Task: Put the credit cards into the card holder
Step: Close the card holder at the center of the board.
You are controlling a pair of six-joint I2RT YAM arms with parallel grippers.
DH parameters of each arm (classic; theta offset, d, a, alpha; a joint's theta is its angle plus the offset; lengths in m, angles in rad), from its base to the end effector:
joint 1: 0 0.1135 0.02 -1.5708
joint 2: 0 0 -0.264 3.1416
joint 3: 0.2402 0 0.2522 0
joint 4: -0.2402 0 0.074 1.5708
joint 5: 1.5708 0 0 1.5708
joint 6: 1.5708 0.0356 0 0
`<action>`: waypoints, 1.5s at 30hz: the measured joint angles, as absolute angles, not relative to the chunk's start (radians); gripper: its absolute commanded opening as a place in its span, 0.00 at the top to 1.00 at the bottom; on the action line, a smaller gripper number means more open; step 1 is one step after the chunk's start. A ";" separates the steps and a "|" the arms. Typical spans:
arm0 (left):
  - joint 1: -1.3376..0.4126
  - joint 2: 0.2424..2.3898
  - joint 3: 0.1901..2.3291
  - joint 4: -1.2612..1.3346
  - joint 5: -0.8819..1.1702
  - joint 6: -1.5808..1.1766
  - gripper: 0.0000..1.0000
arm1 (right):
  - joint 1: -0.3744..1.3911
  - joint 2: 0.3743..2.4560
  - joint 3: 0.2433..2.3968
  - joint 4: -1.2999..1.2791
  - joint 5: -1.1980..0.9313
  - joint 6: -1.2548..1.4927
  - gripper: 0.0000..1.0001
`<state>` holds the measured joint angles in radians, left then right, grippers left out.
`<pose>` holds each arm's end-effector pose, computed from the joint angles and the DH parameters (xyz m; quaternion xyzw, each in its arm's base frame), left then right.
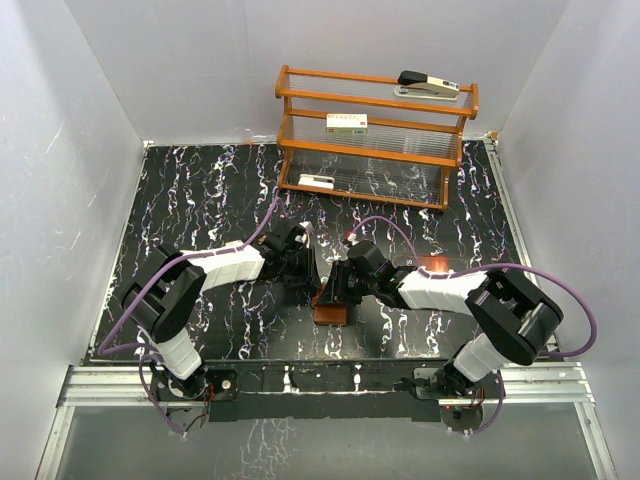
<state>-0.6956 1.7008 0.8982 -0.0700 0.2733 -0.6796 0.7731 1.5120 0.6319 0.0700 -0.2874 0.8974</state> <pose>0.2527 -0.2235 0.1579 0.0540 0.9305 -0.3140 0.1806 0.1943 0.2037 0.1481 0.0040 0.9205 0.3616 0.1479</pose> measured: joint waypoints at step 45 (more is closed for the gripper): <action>-0.694 1.701 0.874 -0.031 0.278 -0.718 0.80 | 0.773 1.450 0.632 -0.035 -0.182 0.899 1.00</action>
<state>-0.6945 1.7008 0.8742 -0.0307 0.2779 -0.7177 0.7731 1.4502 0.6319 -0.0345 -0.1822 0.8993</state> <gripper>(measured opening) 0.196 0.009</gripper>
